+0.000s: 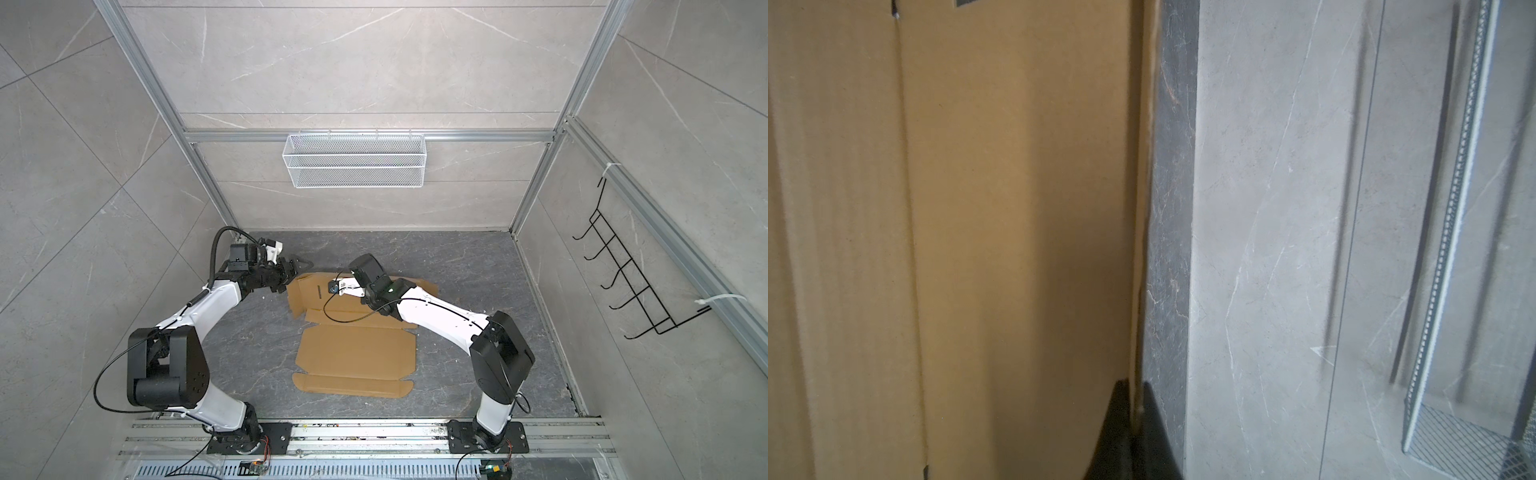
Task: Fold the paper box
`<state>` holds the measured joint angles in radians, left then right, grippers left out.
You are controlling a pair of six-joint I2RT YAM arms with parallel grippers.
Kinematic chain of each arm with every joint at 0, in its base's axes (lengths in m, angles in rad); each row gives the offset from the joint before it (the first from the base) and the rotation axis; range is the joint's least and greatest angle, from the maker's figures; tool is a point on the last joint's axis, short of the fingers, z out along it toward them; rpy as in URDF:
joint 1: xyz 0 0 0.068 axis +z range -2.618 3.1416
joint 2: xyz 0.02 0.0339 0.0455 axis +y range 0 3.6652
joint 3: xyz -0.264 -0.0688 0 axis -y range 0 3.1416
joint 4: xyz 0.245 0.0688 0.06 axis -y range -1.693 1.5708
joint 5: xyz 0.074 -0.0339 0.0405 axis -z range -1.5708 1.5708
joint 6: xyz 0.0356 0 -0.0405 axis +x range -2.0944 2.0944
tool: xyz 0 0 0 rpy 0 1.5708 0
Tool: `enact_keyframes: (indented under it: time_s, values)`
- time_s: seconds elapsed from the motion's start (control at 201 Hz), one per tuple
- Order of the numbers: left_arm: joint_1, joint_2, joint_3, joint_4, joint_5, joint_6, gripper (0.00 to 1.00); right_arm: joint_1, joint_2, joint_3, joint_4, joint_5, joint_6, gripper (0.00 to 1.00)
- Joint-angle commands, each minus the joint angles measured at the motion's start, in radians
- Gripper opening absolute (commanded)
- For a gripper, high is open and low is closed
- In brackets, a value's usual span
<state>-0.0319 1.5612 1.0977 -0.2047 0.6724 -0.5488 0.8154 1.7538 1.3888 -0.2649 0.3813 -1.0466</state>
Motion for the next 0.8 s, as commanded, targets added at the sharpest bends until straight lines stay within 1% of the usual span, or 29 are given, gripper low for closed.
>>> enact_keyframes:
  time_s: [0.0,0.109,0.229,0.358,0.562,0.692,0.796]
  values:
    - [-0.042,-0.063,-0.01,-0.013,-0.018,0.02,0.88,0.019,0.002,0.041,-0.042,0.022,0.056,0.0]
    - [-0.087,-0.079,-0.013,-0.007,-0.071,0.009,0.88,0.031,0.016,0.067,-0.063,0.044,0.101,0.0]
    - [-0.135,-0.084,-0.029,0.03,-0.111,-0.013,0.88,0.049,0.017,0.066,-0.056,0.064,0.121,0.0]
    - [-0.164,-0.084,-0.05,0.078,-0.129,-0.057,0.88,0.07,0.014,0.055,-0.031,0.099,0.144,0.0]
    - [-0.211,-0.11,-0.115,0.198,-0.184,-0.15,0.87,0.106,-0.01,-0.045,0.14,0.157,0.158,0.0]
    - [-0.254,-0.123,-0.156,0.248,-0.243,-0.182,0.87,0.135,-0.001,-0.136,0.309,0.216,0.114,0.0]
    - [-0.255,-0.149,-0.2,0.285,-0.279,-0.214,0.87,0.149,0.011,-0.203,0.455,0.273,0.062,0.0]
